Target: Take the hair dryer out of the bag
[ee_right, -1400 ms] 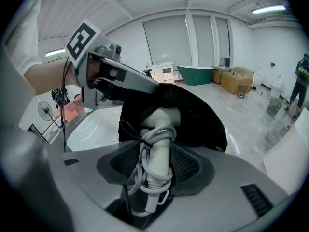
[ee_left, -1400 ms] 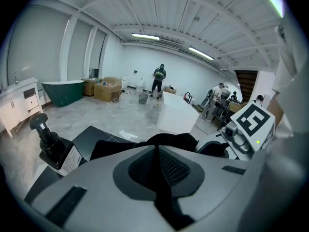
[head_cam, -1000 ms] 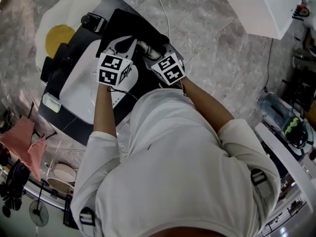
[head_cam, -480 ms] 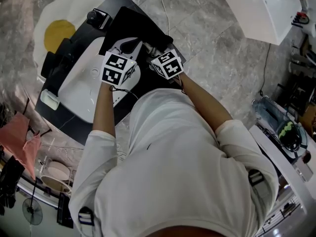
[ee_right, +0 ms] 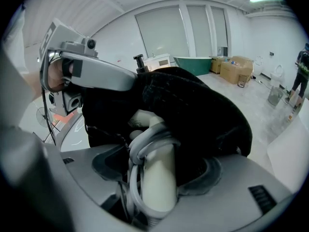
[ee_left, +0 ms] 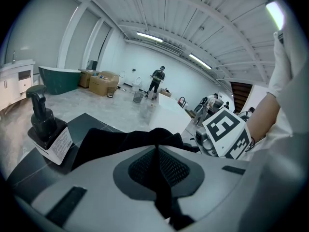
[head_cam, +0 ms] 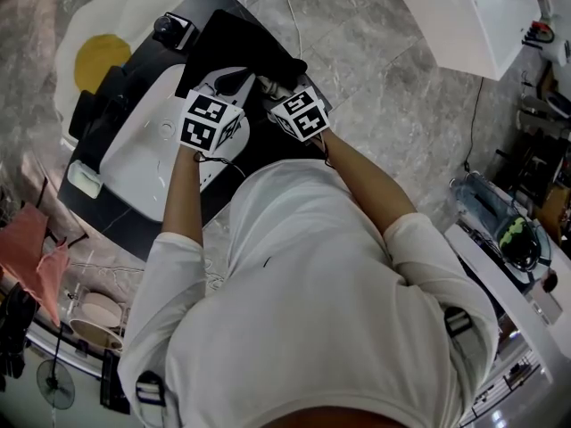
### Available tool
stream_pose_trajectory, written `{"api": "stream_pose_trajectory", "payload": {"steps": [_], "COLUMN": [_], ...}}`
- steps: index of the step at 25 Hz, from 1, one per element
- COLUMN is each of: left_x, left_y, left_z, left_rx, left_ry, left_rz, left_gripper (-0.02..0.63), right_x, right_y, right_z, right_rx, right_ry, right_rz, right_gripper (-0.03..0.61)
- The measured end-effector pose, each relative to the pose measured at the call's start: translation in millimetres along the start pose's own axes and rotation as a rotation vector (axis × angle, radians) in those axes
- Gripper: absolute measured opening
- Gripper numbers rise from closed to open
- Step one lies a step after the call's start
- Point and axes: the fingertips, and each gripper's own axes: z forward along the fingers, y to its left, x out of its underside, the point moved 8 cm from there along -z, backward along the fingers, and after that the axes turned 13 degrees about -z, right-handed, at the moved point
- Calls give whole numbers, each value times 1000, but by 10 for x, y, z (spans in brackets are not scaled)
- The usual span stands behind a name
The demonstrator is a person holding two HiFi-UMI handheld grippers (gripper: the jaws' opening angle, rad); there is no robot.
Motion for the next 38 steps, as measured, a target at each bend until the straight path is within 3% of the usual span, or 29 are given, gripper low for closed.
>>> {"api": "stream_pose_trajectory", "payload": {"steps": [7,13,23,29,35,38], "left_x": [-7,45,77,97,63,41], "left_y": [-191,-378,-602,-602,-536,-517], "left_z": [-62,-69,-61,-74,-104,-70], "left_rx": [-21,-88,-124,-159,-182,-192], "left_ry": [15,47,90,115,107,103], "left_rz": [26,74,141,156,142,140], "left_gripper": [32,34,34,34,34,34], "right_x": [4,76,216,246,307,271], "right_y": [-110,-180,-264,-164,-181,-143], "right_z": [-88,-216,-444,-511,-547,-572], "right_rx": [-98,-168,-232,-229,-194,-154], "right_ry": [-1,-35,-67,-23,-9,9], "right_rz": [96,220,268,163,179,77], "right_gripper": [276,275,275,275,275,275]}}
